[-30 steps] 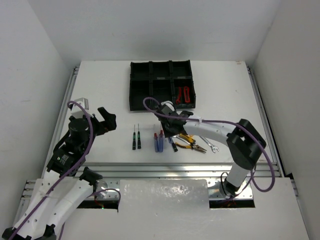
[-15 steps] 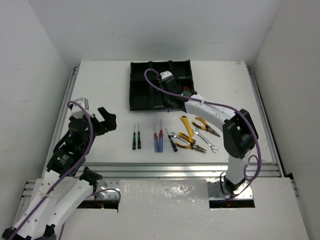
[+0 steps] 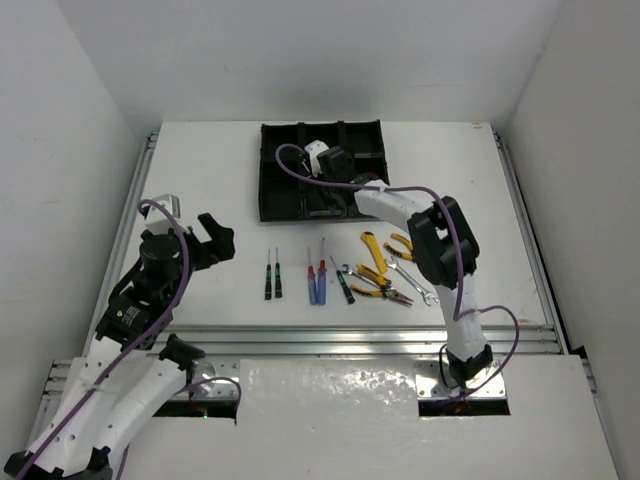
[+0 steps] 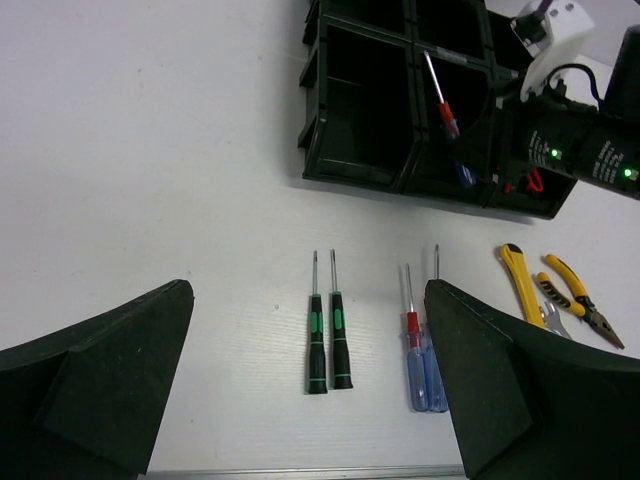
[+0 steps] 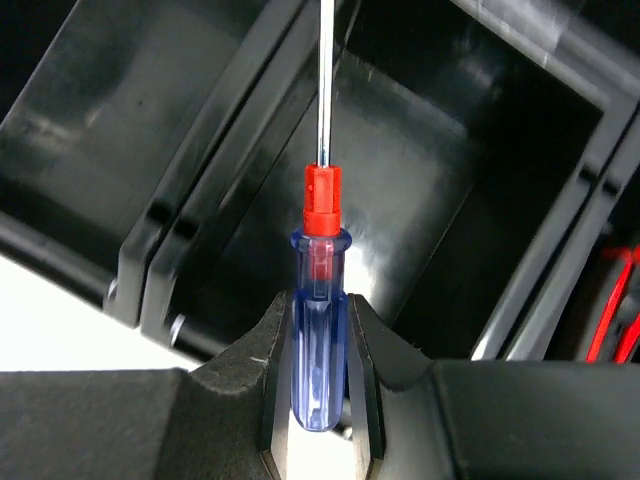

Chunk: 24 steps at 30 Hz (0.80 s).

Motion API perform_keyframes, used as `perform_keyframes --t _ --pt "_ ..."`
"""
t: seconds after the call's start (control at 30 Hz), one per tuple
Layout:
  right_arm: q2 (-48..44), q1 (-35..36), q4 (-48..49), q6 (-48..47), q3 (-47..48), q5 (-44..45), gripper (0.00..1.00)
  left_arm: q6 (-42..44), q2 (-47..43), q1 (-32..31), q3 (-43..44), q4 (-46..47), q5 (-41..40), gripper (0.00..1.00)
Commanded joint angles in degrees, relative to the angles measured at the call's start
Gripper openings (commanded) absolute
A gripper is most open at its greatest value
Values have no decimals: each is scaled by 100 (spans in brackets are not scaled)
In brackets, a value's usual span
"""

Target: Sort the tools into containers

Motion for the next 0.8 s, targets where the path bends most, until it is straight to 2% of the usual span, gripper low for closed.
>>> perform_keyframes --t 0.0,0.3,0.37,0.4,0.43,0.47,0.53,0.6,0.67,0.73,0.77 --pt "99 -69 233 -487 681 -81 0 109 25 58 0 254 92 100" --pt "310 -219 -102 -586 1086 -133 3 118 60 58 9 263 110 100" --pt "416 -219 -329 -621 1270 -151 8 118 60 58 0 263 110 100" --pt "529 -219 -452 -647 1471 -168 13 118 60 58 0 263 110 100" --pt "574 -219 -680 -639 1552 -177 25 118 60 58 0 263 110 100" --pt "592 -219 -760 -621 1605 -151 54 118 60 58 0 263 110 100" --pt "487 -210 -1006 -525 1658 -133 65 118 69 58 0 263 101 100" --pt "251 -158 -1121 -384 1501 -98 67 118 78 58 0 263 101 100" --pt "-364 -52 -1183 -95 1220 190 67 127 78 58 9 254 101 100" --pt "-1256 185 -1078 571 404 454 99 118 43 67 35 219 31 100" --pt "-1550 360 -1060 853 -251 691 99 109 -10 76 44 219 5 100"
